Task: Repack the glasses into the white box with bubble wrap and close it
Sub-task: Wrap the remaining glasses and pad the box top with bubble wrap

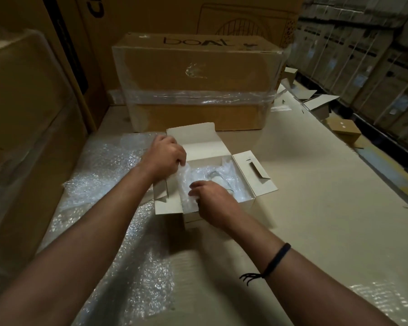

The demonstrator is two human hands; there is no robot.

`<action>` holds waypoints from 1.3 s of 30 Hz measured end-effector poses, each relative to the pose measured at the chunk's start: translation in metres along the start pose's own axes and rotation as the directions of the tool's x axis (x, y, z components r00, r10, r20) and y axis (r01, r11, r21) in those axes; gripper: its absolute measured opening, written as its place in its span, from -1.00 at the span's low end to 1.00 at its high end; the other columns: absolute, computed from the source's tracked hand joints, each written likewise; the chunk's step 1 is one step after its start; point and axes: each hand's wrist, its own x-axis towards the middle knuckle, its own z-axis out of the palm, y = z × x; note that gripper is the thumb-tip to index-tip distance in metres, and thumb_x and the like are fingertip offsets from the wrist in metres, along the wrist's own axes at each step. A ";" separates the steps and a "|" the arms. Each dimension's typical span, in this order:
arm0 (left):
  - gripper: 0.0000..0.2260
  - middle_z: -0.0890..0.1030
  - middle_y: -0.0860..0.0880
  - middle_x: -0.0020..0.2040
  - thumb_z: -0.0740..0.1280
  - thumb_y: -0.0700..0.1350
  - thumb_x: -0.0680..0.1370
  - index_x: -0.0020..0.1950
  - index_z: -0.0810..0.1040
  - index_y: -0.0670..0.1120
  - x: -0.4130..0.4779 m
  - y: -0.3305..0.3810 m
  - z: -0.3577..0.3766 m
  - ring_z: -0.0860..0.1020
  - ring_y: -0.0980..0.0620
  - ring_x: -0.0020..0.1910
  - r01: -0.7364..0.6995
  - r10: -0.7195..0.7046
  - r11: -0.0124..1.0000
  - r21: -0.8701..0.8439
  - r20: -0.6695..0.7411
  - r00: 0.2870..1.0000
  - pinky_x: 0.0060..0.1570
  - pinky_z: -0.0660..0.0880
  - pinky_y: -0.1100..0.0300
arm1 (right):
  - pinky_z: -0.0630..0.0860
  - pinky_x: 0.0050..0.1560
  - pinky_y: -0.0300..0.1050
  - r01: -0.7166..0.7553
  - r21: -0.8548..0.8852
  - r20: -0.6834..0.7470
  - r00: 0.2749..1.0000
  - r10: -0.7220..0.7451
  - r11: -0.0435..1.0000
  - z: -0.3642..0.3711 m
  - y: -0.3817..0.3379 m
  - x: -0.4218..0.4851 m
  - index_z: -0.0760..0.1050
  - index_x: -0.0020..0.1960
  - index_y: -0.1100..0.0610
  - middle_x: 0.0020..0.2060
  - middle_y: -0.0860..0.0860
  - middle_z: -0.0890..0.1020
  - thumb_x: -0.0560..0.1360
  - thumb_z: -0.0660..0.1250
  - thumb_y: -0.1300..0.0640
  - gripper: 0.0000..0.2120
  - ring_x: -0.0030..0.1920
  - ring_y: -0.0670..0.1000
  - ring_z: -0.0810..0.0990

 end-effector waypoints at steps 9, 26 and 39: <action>-0.74 0.57 0.18 0.14 0.27 -0.12 0.52 0.07 0.64 0.19 0.021 -0.002 0.005 0.28 0.10 0.31 0.008 -0.004 1.000 -0.006 0.497 0.868 0.37 -0.09 -0.11 | 0.39 0.24 0.05 -0.068 -0.034 0.344 0.936 0.076 0.997 -0.013 0.001 0.005 0.47 0.35 0.01 0.38 0.03 0.43 0.54 0.18 0.10 -0.61 0.26 0.14 0.39; -0.79 0.59 0.15 0.06 0.30 0.16 0.51 0.03 0.65 0.14 0.005 0.007 0.004 0.28 0.04 0.19 -0.007 -0.069 0.989 0.145 0.515 0.854 0.30 -0.05 -0.12 | 0.51 0.11 -0.09 -0.189 0.008 0.324 0.929 0.176 0.982 -0.011 0.005 0.005 0.56 0.27 0.01 0.14 0.09 0.63 0.44 0.17 0.35 -0.51 0.16 0.09 0.56; -0.68 0.52 0.16 0.17 0.29 0.25 0.45 0.07 0.64 0.12 0.001 0.023 0.005 0.24 0.03 0.16 -0.047 -0.048 0.986 0.163 0.535 0.843 0.24 0.05 -0.07 | 0.48 0.24 -0.04 -0.169 0.025 0.405 0.903 0.145 0.985 -0.016 0.002 0.007 0.52 0.32 0.06 0.28 0.10 0.56 0.43 0.15 0.38 -0.47 0.27 0.09 0.51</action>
